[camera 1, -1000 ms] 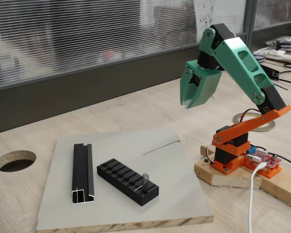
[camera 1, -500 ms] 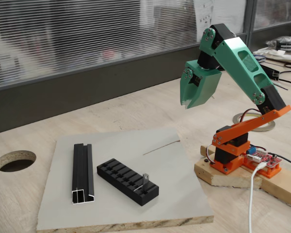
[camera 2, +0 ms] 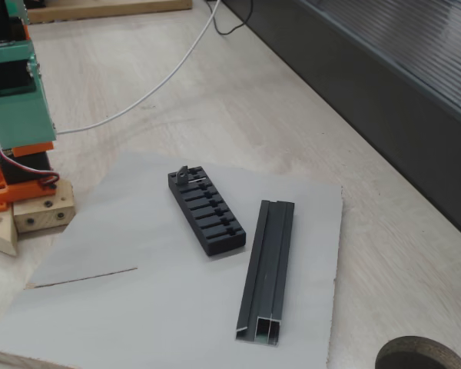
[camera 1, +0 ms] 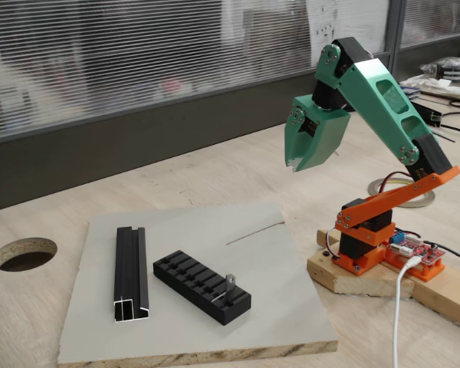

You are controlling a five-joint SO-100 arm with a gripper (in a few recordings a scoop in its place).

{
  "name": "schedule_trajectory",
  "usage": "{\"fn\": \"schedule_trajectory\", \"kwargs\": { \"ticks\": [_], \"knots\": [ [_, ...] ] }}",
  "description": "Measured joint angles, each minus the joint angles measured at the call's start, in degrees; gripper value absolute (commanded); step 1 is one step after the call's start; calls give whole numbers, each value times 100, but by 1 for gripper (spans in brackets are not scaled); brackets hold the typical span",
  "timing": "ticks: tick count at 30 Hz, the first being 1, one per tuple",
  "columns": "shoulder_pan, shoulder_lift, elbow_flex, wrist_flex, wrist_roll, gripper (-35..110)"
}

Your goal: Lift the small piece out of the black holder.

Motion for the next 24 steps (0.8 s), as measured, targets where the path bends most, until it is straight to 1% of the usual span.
{"fn": "schedule_trajectory", "kwargs": {
  "ticks": [15, 17, 19, 21, 24],
  "knots": [
    [-9, 0, 0, 0, 35, 13],
    [-176, 0, 0, 0, 105, 13],
    [-519, 0, 0, 0, 466, 13],
    [-1134, 0, 0, 0, 1037, 13],
    [-2329, 0, 0, 0, 2312, 13]
  ]
}}
